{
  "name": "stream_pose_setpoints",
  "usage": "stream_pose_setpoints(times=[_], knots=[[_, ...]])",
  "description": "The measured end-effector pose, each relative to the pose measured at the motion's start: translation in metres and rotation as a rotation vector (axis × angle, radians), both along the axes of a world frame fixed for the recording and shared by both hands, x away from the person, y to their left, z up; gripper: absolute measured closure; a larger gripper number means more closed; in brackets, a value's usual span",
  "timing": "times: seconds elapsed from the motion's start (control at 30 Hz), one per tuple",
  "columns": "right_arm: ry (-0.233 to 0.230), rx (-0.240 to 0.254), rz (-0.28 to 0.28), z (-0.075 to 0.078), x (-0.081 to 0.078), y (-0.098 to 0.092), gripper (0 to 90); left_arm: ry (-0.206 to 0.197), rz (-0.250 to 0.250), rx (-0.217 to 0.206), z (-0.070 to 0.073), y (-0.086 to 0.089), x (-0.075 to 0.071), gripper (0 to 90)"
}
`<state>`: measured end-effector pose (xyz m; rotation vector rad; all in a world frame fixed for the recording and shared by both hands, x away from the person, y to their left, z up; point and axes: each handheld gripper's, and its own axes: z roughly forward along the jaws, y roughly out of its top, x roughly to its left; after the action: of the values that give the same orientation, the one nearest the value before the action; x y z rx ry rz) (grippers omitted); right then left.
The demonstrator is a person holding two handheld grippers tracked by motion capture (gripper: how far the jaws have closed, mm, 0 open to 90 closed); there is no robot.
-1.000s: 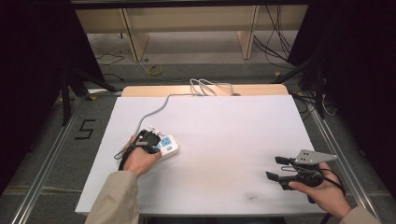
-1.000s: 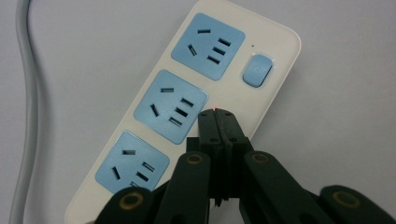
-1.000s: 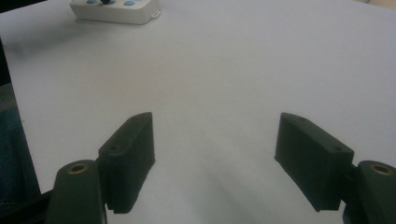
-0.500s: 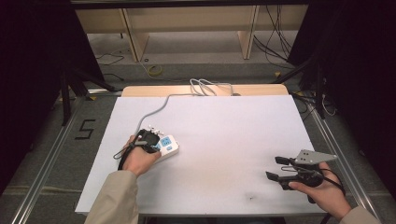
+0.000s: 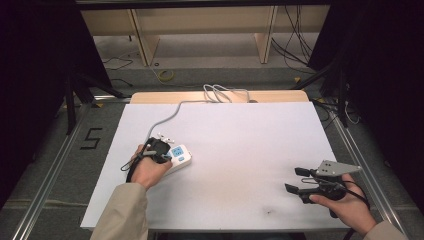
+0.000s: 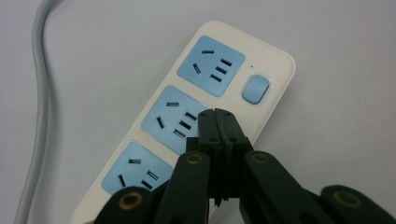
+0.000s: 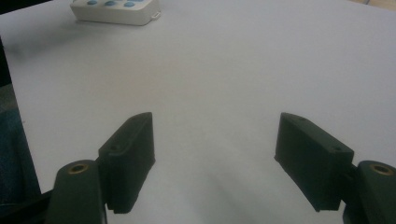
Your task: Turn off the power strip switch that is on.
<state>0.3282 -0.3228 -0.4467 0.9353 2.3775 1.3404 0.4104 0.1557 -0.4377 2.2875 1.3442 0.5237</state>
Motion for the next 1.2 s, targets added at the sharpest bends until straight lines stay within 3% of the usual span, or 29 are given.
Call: stream_pose_setpoints(times=[0.27, 0.33, 0.5, 0.93, 1.13, 1.2], knots=[[-0.002, 0.001, -0.001, 0.000, 0.000, 0.000, 28.5, -0.053, -0.010, -0.034, 0.004, -0.001, -0.003, 89.7], [-0.002, 0.004, -0.003, 0.000, 0.000, 0.000, 28.5, -0.062, -0.025, -0.041, 0.005, -0.001, -0.003, 83.2], [-0.002, 0.003, -0.004, 0.001, 0.000, 0.000, 28.5, -0.083, -0.032, -0.062, 0.007, -0.004, -0.006, 82.2], [-0.003, 0.001, -0.004, 0.000, 0.000, 0.000, 28.5, -0.140, -0.070, -0.147, 0.008, -0.010, -0.008, 48.2], [-0.005, -0.001, -0.002, 0.000, 0.000, 0.000, 28.5, -0.128, -0.115, -0.154, 0.007, -0.015, -0.009, 41.3], [-0.005, -0.001, -0.002, 0.000, 0.000, 0.000, 28.5, -0.142, -0.131, -0.155, 0.007, -0.017, -0.010, 38.9]])
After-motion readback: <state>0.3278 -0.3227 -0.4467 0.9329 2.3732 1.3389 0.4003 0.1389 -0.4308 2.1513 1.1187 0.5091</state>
